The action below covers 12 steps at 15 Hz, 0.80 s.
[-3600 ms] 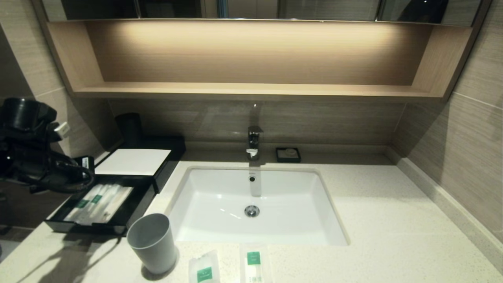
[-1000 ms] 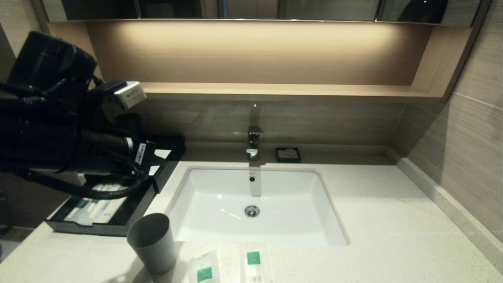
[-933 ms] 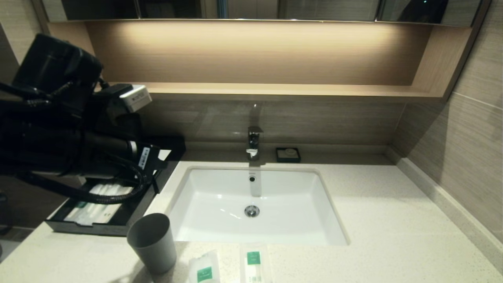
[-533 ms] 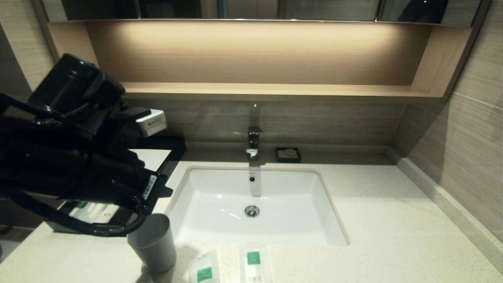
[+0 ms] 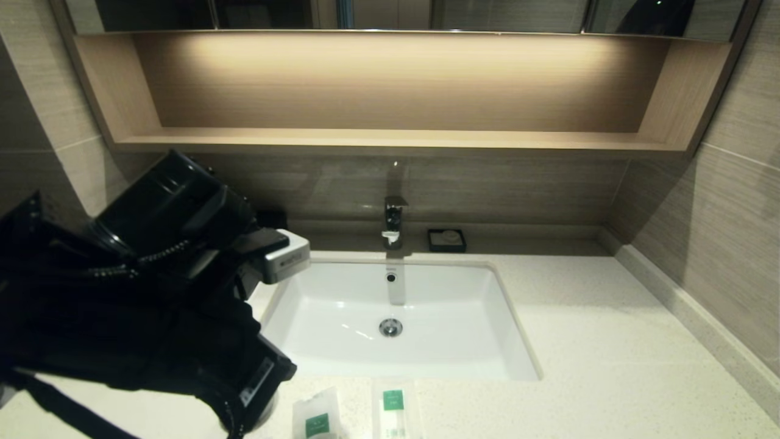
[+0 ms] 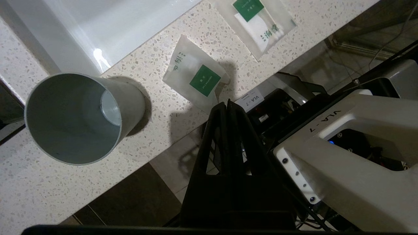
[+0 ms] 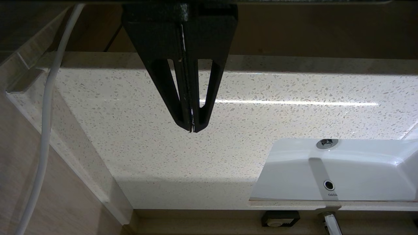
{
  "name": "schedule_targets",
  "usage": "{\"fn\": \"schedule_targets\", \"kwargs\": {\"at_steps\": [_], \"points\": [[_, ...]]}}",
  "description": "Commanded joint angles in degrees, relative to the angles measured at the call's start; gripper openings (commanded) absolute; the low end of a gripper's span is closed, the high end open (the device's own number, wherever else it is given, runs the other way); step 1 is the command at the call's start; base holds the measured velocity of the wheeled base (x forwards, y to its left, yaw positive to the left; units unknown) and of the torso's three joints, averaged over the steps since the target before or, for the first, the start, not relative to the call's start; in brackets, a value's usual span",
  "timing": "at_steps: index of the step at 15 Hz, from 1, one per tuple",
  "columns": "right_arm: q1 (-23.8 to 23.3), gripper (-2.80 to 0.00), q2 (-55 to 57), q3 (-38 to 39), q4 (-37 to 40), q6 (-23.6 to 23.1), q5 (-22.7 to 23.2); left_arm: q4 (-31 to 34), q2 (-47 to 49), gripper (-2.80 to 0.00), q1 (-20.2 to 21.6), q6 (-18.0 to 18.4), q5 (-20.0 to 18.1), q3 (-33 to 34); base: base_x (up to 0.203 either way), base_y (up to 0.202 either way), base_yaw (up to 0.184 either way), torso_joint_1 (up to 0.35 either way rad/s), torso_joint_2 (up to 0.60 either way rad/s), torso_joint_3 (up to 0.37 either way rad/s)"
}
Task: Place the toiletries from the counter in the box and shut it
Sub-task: Pick up the bathroom toiletry
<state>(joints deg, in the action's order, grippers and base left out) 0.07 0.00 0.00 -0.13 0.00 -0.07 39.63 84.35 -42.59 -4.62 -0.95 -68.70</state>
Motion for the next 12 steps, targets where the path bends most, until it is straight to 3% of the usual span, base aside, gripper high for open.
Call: {"fn": "schedule_targets", "kwargs": {"at_steps": [1,12], "points": [[0.01,-2.80,-0.07,0.03,-0.04,0.00,-0.01,0.36,1.51,-2.80,-1.86,-0.04,0.06,1.35,0.000,0.000,0.000,0.000,0.00,0.000],[0.01,-2.80,0.00,0.00,-0.04,0.00,-0.01,0.00,9.51,-2.80,-1.82,-1.85,1.29,2.20,0.000,0.000,0.000,0.000,0.00,0.000]]}}
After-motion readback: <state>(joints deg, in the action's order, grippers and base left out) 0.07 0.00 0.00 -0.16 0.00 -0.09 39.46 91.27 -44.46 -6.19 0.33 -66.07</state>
